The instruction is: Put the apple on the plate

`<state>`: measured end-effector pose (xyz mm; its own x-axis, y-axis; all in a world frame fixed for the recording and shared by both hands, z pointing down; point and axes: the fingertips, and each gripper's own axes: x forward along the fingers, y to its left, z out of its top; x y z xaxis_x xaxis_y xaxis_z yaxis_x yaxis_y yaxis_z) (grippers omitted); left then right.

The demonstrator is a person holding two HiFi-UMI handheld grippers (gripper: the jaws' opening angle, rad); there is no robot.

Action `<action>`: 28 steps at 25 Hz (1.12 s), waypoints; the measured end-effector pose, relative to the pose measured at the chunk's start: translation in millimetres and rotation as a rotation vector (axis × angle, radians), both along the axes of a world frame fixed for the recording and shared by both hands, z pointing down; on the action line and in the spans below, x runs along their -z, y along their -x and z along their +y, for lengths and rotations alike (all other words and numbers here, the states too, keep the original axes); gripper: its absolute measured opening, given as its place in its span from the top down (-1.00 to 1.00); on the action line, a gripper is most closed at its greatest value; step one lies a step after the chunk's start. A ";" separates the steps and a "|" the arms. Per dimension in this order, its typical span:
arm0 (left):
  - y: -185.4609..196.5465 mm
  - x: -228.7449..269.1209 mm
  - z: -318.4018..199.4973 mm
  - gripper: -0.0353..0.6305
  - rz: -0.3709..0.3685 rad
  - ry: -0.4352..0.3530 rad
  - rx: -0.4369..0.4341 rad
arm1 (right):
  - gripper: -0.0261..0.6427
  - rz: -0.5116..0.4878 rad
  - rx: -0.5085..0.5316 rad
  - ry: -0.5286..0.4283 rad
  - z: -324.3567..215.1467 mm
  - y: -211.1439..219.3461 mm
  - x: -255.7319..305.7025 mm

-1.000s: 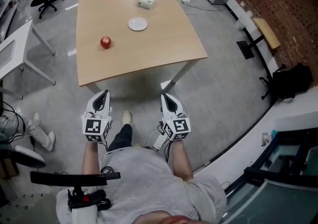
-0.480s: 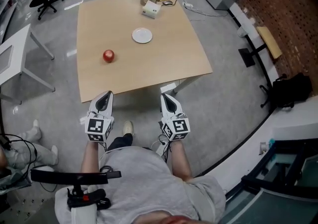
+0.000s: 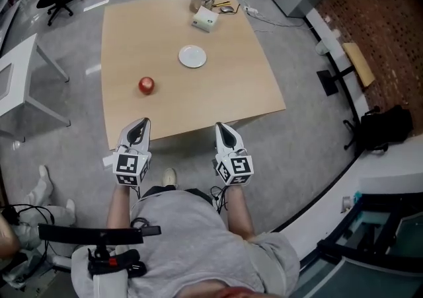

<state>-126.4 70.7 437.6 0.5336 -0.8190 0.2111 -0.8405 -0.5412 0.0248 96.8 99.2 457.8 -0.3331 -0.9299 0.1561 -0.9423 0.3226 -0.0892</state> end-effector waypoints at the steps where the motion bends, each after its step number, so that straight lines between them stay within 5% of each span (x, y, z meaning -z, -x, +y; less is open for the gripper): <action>1: 2.3 -0.7 -4.6 0.83 0.001 -0.001 0.002 | 0.90 0.003 0.004 0.000 -5.1 2.5 -0.2; 21: 32.0 -29.0 -58.5 0.83 0.000 0.069 0.107 | 0.91 0.002 0.086 0.046 -85.9 22.8 -16.5; 28: 40.7 -61.0 -113.3 0.83 -0.012 0.103 0.170 | 0.90 0.001 0.151 0.088 -154.1 32.1 -52.9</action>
